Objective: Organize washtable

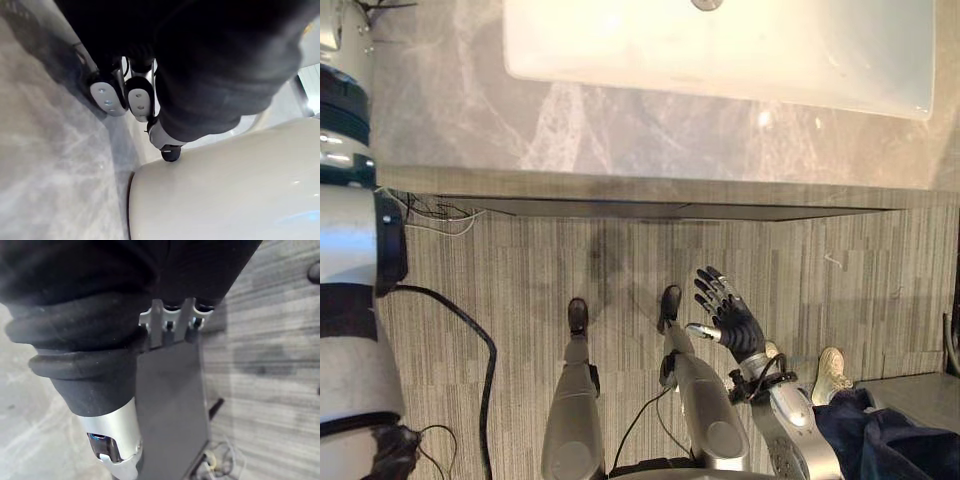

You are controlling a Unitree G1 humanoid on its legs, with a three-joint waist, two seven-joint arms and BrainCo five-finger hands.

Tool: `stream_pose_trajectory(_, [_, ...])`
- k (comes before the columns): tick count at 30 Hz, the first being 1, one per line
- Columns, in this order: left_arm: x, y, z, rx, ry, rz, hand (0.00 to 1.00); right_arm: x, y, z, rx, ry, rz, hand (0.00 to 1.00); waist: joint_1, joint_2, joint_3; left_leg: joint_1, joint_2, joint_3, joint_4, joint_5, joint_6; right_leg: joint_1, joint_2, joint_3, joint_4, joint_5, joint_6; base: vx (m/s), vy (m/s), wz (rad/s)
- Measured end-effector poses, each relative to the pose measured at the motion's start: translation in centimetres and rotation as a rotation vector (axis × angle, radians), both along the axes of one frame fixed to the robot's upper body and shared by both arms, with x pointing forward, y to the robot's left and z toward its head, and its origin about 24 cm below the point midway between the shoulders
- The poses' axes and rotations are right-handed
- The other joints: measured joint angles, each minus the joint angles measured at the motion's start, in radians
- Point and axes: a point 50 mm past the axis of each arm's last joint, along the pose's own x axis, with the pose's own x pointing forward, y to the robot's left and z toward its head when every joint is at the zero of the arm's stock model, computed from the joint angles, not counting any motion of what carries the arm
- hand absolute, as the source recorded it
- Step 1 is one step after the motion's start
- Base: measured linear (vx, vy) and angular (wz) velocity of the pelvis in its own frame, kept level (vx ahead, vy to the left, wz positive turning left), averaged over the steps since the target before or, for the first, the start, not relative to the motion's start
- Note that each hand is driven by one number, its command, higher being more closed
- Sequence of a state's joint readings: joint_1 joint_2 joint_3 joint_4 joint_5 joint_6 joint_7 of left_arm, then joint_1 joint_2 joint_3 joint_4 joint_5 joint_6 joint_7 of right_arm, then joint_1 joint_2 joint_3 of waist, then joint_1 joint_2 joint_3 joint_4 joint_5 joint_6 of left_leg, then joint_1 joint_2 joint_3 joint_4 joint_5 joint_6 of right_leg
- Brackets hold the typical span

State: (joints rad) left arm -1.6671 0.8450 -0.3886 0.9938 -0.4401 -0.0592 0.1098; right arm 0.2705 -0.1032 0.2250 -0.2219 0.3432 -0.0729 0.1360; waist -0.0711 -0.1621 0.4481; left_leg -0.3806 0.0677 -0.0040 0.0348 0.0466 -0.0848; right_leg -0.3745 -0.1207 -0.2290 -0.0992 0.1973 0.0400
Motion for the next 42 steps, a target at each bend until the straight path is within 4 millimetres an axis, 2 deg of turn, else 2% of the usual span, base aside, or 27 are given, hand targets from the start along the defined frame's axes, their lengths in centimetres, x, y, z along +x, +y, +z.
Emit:
stream_pose_trajectory(5, [0.2,0.6,-0.5,-0.022,0.022,0.014,1.00,0.0,0.1,0.0,0.001,0.001,0.003,0.00,0.000,0.000,0.000,0.021,0.000,0.006,-0.001,0.000,0.000,0.018,0.000,0.006,0.000,0.001,0.000,0.01,0.004,-0.03])
stream_pose_trajectory(8, [0.9,1.4,-2.7,-0.041,0.064,0.023,1.00,0.0,0.3,0.0,0.005,0.002,0.009,0.00,0.000,-0.002,-0.001,0.055,0.000,0.007,-0.002,-0.001,0.000,0.048,0.000,0.011,0.000,0.000,0.000,0.01,0.005,-0.06])
stream_pose_trajectory(10, [1.1,1.6,-5.3,-0.041,0.060,-0.013,1.00,0.0,0.4,0.0,0.011,0.003,0.008,0.00,0.004,-0.001,-0.002,0.074,0.001,0.008,-0.004,-0.002,-0.001,0.066,-0.001,0.013,0.000,-0.001,0.001,0.00,0.005,-0.02])
stream_pose_trajectory(11, [1.0,1.6,-5.8,-0.038,0.054,-0.024,1.00,0.0,0.4,-0.1,0.013,0.003,0.008,0.00,0.005,-0.001,-0.003,0.077,0.001,0.007,-0.004,-0.002,-0.001,0.070,-0.001,0.012,0.000,-0.001,0.001,0.00,0.000,0.00])
stream_pose_trajectory(14, [0.9,1.7,-10.1,-0.040,0.076,-0.070,1.00,0.6,0.4,-0.6,0.004,0.024,0.007,0.00,0.020,0.005,-0.015,0.117,0.001,0.006,-0.005,-0.002,-0.001,0.109,0.000,0.009,0.000,-0.003,0.004,0.00,0.000,0.00])
stream_pose_trajectory(15, [1.1,1.5,-12.3,-0.052,0.108,-0.091,1.00,0.7,0.2,-0.9,0.000,0.036,-0.002,0.00,0.026,0.014,-0.046,0.118,0.000,0.005,-0.007,-0.002,-0.002,0.110,-0.001,0.007,-0.001,-0.005,0.006,0.02,0.009,0.08])
stream_pose_trajectory(16, [1.0,1.2,-16.2,-0.083,0.169,-0.127,1.00,0.7,-0.3,-1.3,-0.019,0.055,-0.021,0.00,0.034,0.030,-0.103,0.125,-0.001,0.000,-0.019,-0.002,-0.002,0.115,-0.002,0.002,-0.001,-0.010,0.012,0.06,0.010,0.12])
stream_pose_trajectory(17, [0.8,1.1,-17.8,-0.101,0.193,-0.140,1.00,0.7,-0.4,-1.5,-0.029,0.060,-0.027,0.00,0.035,0.039,-0.116,0.137,-0.001,-0.006,-0.022,-0.002,-0.002,0.130,-0.003,-0.004,-0.001,-0.013,0.013,0.08,0.014,0.23])
stream_pose_trajectory(19, [-0.5,0.9,-24.1,-0.215,0.291,-0.186,1.00,0.5,-1.3,-2.4,-0.054,0.098,-0.059,0.00,0.046,0.068,-0.177,0.189,-0.003,-0.023,-0.038,-0.004,-0.003,0.185,-0.005,-0.022,-0.001,-0.034,0.021,0.07,0.018,0.23])
stream_pose_trajectory(21, [-2.2,0.6,-27.9,-0.300,0.340,-0.208,1.00,0.4,-1.8,-2.9,-0.063,0.122,-0.080,0.00,0.064,0.086,-0.218,0.205,-0.003,-0.025,-0.039,-0.010,-0.002,0.204,-0.005,-0.028,-0.001,-0.040,0.021,0.06,0.010,0.11])
stream_pose_trajectory(22, [-4.3,0.1,-31.1,-0.401,0.365,-0.228,1.00,0.2,-2.4,-3.4,-0.071,0.144,-0.107,0.00,0.080,0.107,-0.249,0.225,-0.003,-0.027,-0.049,-0.010,0.000,0.222,-0.006,-0.047,0.000,-0.048,0.021,0.06,0.004,0.13])
stream_pose_trajectory(23, [-5.1,-0.2,-32.3,-0.443,0.377,-0.232,1.00,0.2,-2.7,-3.6,-0.076,0.155,-0.119,0.00,0.086,0.115,-0.260,0.237,-0.003,-0.032,-0.056,-0.010,0.000,0.232,-0.006,-0.049,0.000,-0.051,0.023,0.07,-0.001,0.17])
stream_pose_trajectory(24, [-6.5,-0.6,-34.4,-0.508,0.409,-0.228,1.00,0.1,-3.0,-3.9,-0.084,0.172,-0.134,0.00,0.090,0.127,-0.276,0.252,-0.003,-0.038,-0.064,-0.010,0.000,0.247,-0.006,-0.054,0.000,-0.059,0.025,0.05,-0.007,0.20])
stream_pose_trajectory(26, [-10.3,-1.2,-40.0,-0.660,0.545,-0.187,1.00,-0.2,-3.4,-4.8,-0.090,0.216,-0.156,0.00,0.094,0.155,-0.318,0.285,-0.001,-0.051,-0.079,-0.010,-0.001,0.284,-0.005,-0.074,0.000,-0.073,0.026,0.06,-0.013,0.21])
stream_pose_trajectory(27, [-11.2,-1.4,-41.1,-0.691,0.574,-0.173,1.00,-0.3,-3.5,-5.1,-0.090,0.228,-0.158,0.00,0.098,0.159,-0.329,0.292,0.000,-0.051,-0.083,-0.010,-0.001,0.288,-0.004,-0.075,0.000,-0.077,0.028,0.04,-0.015,0.07])
stream_pose_trajectory(28, [-12.8,-2.0,-43.0,-0.757,0.623,-0.154,1.00,-0.6,-3.8,-5.6,-0.094,0.255,-0.177,0.00,0.114,0.167,-0.347,0.310,0.001,-0.052,-0.090,-0.010,-0.001,0.304,-0.003,-0.079,0.000,-0.086,0.030,0.03,-0.013,0.03])
stream_pose_trajectory(32, [-15.5,-3.6,-44.8,-0.841,0.666,-0.167,1.00,-1.3,-4.5,-6.4,-0.098,0.299,-0.211,0.00,0.115,0.176,-0.379,0.335,0.001,-0.070,-0.095,-0.011,-0.001,0.341,-0.005,-0.102,0.000,-0.100,0.031,0.01,-0.009,0.16])
stream_pose_trajectory(34, [-17.4,-4.5,-46.2,-0.907,0.711,-0.173,1.00,-2.1,-4.9,-7.5,-0.123,0.351,-0.220,0.00,0.115,0.180,-0.407,0.360,0.001,-0.073,-0.104,-0.012,-0.002,0.362,-0.004,-0.104,-0.001,-0.108,0.037,0.01,-0.004,0.02])
stream_pose_trajectory(38, [-19.0,-6.8,-48.2,-0.969,0.809,-0.236,1.00,-3.6,-5.0,-9.1,-0.139,0.433,-0.222,0.00,0.114,0.185,-0.426,0.384,0.001,-0.075,-0.104,-0.016,-0.002,0.390,-0.005,-0.113,-0.001,-0.112,0.043,0.01,-0.005,0.06])
stream_pose_trajectory(40, [-19.7,-8.4,-50.4,-0.995,0.932,-0.272,1.00,-4.4,-4.7,-10.7,-0.141,0.508,-0.204,0.00,0.114,0.185,-0.436,0.385,0.002,-0.077,-0.101,-0.016,-0.002,0.394,-0.004,-0.116,-0.001,-0.110,0.045,-0.01,-0.004,0.02])
stream_pose_trajectory(42, [-20.4,-9.6,-51.6,-1.011,1.019,-0.296,1.00,-4.9,-4.0,-11.4,-0.134,0.544,-0.179,0.00,0.113,0.183,-0.435,0.385,0.003,-0.079,-0.098,-0.017,-0.003,0.397,-0.003,-0.118,-0.002,-0.110,0.045,-0.02,-0.003,0.01])
